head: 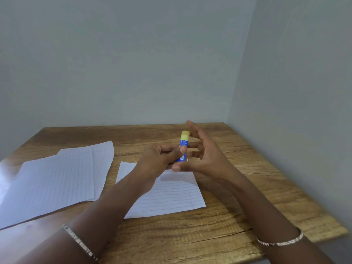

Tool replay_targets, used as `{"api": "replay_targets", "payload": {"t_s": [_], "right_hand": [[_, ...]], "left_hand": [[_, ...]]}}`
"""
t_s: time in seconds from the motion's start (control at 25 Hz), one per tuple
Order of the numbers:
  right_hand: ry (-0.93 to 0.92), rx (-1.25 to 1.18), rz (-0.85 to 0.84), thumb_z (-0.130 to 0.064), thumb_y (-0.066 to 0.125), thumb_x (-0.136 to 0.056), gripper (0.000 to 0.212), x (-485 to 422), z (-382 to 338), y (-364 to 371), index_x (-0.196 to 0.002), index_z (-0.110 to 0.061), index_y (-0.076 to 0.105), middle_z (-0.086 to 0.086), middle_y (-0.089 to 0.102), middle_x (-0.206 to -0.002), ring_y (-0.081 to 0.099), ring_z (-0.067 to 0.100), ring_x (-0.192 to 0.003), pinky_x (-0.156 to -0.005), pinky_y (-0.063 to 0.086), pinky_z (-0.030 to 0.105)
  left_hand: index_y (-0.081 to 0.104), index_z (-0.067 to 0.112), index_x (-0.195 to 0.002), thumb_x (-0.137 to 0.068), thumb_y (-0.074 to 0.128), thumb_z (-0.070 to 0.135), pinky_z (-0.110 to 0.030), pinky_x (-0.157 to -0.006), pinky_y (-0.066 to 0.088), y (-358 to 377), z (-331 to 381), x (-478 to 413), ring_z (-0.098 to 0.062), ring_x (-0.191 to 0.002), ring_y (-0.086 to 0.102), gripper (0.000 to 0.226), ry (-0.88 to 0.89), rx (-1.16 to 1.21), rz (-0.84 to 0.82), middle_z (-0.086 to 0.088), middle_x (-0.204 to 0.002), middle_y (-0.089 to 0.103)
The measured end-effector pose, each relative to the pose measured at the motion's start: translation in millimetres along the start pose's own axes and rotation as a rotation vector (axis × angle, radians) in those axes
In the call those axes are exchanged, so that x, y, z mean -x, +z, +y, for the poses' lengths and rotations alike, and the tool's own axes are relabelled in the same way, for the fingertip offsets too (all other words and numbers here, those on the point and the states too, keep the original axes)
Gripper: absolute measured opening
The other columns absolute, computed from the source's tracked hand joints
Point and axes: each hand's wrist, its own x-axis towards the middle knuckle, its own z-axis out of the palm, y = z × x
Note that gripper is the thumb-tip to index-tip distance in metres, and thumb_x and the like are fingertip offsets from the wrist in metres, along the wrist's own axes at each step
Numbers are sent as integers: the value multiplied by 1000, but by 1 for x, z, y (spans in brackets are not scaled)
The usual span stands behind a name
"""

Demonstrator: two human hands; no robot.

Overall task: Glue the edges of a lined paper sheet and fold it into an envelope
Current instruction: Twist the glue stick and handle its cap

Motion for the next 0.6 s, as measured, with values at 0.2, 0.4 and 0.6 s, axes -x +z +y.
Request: {"api": "replay_targets", "payload": {"t_s": [0.2, 0.4, 0.6], "right_hand": [[152, -333, 32, -50, 75, -82, 47, 3, 0, -4, -117, -18, 76, 6, 80, -107, 76, 19, -96, -76, 61, 26], [84, -60, 309, -35, 66, -98, 25, -5, 11, -14, -101, -11, 73, 4, 78, -94, 73, 16, -88, -77, 57, 33], [69, 417, 424, -39, 62, -99, 28, -3, 22, -26, -93, -12, 66, 0, 70, -84, 63, 12, -76, -64, 44, 23]], "left_hand": [[73, 10, -94, -64, 91, 30, -28, -72, 62, 3, -3, 0, -24, -89, 78, 40, -27, -15, 30, -12, -92, 80], [70, 10, -89, -78, 82, 40, -25, -74, 59, 1, -8, -8, -13, -78, 75, 34, 102, -372, 179, -1, -81, 78], [69, 17, -85, -89, 74, 34, -5, -64, 42, -11, -9, -11, 1, -76, 62, 19, 380, -780, 332, 15, -79, 67]]}}
